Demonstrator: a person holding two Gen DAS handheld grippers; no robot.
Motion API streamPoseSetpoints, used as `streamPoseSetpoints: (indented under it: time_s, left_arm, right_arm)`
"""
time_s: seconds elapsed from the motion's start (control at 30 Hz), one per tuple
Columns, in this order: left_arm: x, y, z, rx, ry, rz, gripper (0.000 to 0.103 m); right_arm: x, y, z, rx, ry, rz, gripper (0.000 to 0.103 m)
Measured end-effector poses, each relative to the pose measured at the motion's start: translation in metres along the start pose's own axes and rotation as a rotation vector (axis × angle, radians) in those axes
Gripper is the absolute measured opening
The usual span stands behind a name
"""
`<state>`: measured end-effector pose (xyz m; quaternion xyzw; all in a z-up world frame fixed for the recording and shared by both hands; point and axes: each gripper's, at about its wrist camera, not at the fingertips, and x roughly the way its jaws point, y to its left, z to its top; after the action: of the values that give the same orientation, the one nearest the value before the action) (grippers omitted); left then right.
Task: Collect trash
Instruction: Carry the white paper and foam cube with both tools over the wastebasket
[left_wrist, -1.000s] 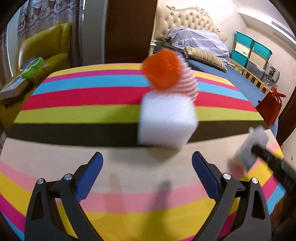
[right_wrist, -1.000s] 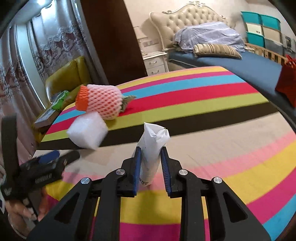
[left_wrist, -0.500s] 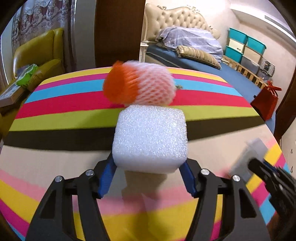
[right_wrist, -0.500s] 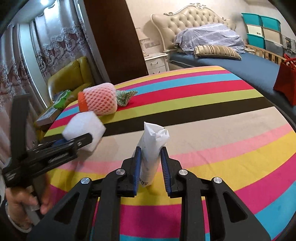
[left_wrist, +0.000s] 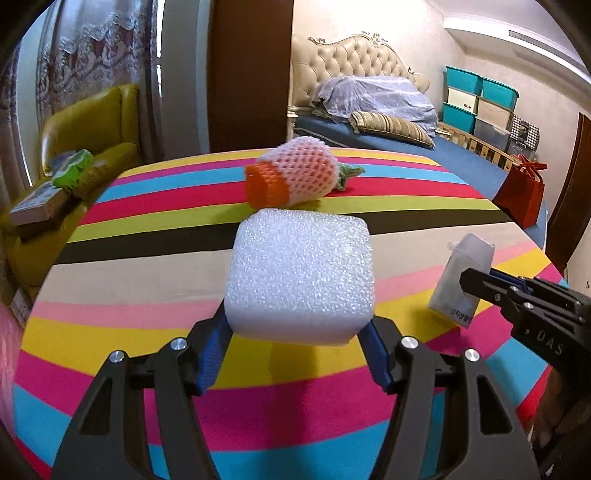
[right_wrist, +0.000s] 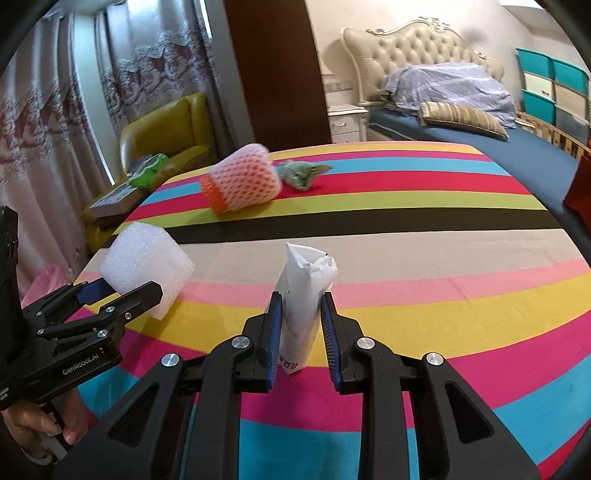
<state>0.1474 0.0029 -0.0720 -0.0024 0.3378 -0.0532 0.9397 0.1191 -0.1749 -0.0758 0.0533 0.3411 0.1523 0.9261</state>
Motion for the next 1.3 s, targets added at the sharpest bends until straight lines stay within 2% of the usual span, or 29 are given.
streamPoseSetpoints:
  time_s: [0.33, 0.63, 0.83, 1.0, 1.3]
  left_arm:
    - [-0.034, 0.048, -0.025, -0.046, -0.023, 0.055, 0.062]
    - [-0.061, 0.076, -0.040, -0.055, -0.040, 0.095, 0.062]
    - [-0.083, 0.102, -0.043, -0.084, -0.069, 0.141, 0.062]
    - [-0.103, 0.131, -0.048, -0.130, -0.081, 0.182, 0.062]
    - [-0.149, 0.191, -0.059, -0.182, -0.117, 0.306, 0.062]
  right_arm:
    - [-0.003, 0.046, -0.007, -0.096, 0.019, 0.077, 0.025]
    - [-0.006, 0.095, -0.013, -0.257, 0.004, 0.059, 0.025]
    - [-0.004, 0.127, -0.012, -0.330, 0.010, 0.086, 0.025]
    - [-0.001, 0.166, -0.008, -0.405, 0.006, 0.126, 0.025]
    - [0.004, 0.247, 0.004, -0.548, -0.026, 0.233, 0.025]
